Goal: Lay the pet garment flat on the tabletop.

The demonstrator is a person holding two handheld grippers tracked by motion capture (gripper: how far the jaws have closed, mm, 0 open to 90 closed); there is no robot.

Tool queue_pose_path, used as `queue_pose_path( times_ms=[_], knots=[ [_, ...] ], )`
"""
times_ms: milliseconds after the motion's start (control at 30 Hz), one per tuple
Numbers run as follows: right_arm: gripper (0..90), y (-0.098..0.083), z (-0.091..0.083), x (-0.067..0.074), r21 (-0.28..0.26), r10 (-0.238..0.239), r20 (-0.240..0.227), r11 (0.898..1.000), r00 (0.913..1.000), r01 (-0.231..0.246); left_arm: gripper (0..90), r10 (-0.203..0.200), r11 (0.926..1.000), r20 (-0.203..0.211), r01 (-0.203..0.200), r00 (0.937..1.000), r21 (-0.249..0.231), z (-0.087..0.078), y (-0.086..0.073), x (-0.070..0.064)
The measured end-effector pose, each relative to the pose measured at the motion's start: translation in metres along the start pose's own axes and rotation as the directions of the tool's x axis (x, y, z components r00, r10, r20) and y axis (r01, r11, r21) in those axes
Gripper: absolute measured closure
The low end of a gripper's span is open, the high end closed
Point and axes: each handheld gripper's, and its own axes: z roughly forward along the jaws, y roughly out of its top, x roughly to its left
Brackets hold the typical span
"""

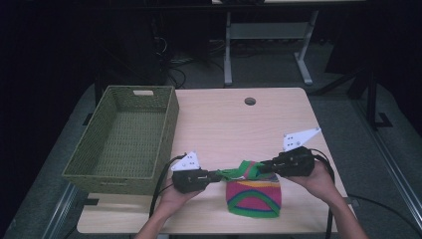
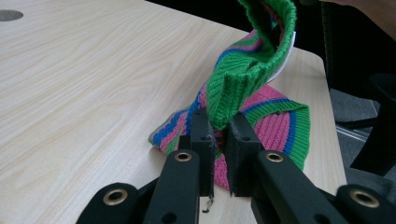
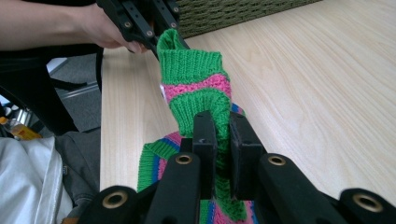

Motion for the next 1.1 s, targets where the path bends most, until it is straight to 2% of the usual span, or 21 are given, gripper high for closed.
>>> queue_pose_path(
  times_ms=[267, 533, 767, 1000, 1100],
  knots=[
    [82.5, 0.002, -0.001, 0.005, 0.003, -0.01, -0.003, 1.0, 0.9999, 0.01, 83.4, 0.017, 0.9998, -0.013, -0.017, 0.9998, -0.005, -0.01, 0.013, -0.002],
    [82.6, 0.008, 0.001, 0.008, 0.01, -0.022, -0.002, 1.0, 0.9998, 0.022, 83.6, 0.025, 0.9996, -0.027, -0.025, 0.9993, -0.008, -0.021, 0.022, 0.002],
    [82.6, 0.014, 0.003, 0.01, 0.021, -0.029, 0.0, 0.999, 0.9996, 0.029, 83.9, 0.04, 0.9991, -0.042, -0.041, 0.9983, -0.008, -0.03, 0.036, 0.004],
    [82.6, 0.015, 0.007, 0.003, 0.031, -0.014, 0.014, 0.999, 0.9998, 0.014, 83.9, 0.049, 0.9983, -0.063, -0.047, 0.9968, 0.033, -0.024, 0.045, 0.011],
    [82.6, 0.013, 0.007, -0.002, 0.03, 0.003, 0.022, 1.0, 0.9998, -0.004, 83.8, 0.036, 0.9983, -0.067, -0.033, 0.9971, 0.048, -0.02, 0.045, 0.017]
  ],
)
